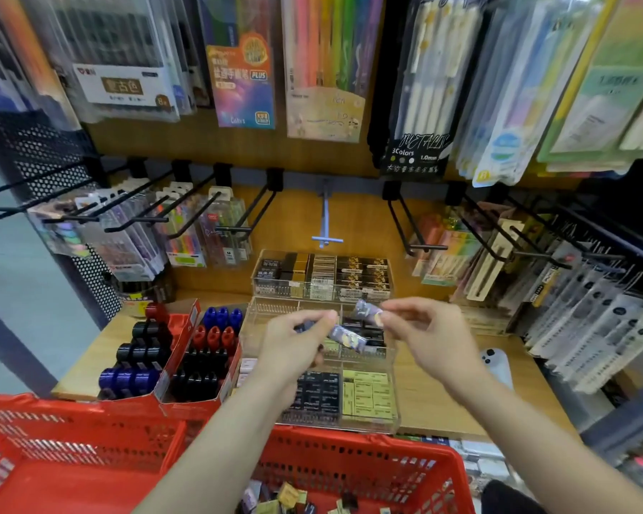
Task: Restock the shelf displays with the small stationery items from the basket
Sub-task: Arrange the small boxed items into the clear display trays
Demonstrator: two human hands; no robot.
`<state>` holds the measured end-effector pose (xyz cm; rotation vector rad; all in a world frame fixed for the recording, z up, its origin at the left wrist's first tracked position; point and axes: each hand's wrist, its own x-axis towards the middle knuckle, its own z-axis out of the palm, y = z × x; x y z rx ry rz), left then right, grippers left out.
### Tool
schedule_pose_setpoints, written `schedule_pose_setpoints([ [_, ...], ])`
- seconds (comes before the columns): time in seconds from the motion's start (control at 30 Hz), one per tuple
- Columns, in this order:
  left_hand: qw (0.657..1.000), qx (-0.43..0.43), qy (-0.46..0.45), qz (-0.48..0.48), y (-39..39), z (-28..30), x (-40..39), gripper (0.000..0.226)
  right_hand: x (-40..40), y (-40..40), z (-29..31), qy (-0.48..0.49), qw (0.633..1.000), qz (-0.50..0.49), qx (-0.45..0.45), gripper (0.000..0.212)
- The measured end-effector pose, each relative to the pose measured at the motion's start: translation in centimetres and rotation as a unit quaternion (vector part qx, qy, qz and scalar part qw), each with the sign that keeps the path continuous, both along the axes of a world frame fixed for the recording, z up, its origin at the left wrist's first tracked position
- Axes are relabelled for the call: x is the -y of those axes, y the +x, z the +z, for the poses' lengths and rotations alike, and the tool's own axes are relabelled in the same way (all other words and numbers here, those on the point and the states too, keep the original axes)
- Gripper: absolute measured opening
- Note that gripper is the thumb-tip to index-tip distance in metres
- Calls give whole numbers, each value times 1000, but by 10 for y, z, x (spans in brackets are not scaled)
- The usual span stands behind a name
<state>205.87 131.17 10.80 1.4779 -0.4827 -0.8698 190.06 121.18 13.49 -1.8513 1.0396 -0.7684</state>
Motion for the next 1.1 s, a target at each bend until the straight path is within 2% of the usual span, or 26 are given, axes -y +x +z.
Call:
schedule_pose_setpoints([
  [0.13,986,-130,38,92,33,-26,12,16,66,25,-20,56,992,-107,-37,4],
  [0.27,971,-195,42,134,60,-45,26,20,117,65,-44,-12,978,-129,-164,10],
  [0.43,974,-195,31,112,72,-45,49,23,157,96,-67,-74,966,-110,-222,22],
  [0.57,977,-192,12,88,65,-45,58,35,172,104,-75,-121,943,-80,-298,28],
  [0.63,978,-190,8,86,60,-44,61,32,167,102,-78,-234,909,-46,-342,31],
  [0.73,977,-193,12,89,58,-42,61,25,148,92,-87,-357,872,-11,-334,34],
  [0.87,977,-191,15,90,55,-40,60,21,138,82,-100,-293,855,53,-425,60],
  [0.93,977,-191,17,90,52,-40,59,20,140,84,-98,-268,861,60,-428,63],
  [1.0,975,-198,14,96,51,-40,59,20,137,86,-91,-260,879,58,-394,57],
  [1.1,974,-201,11,105,49,-38,61,17,119,83,-84,-253,936,79,-233,41],
])
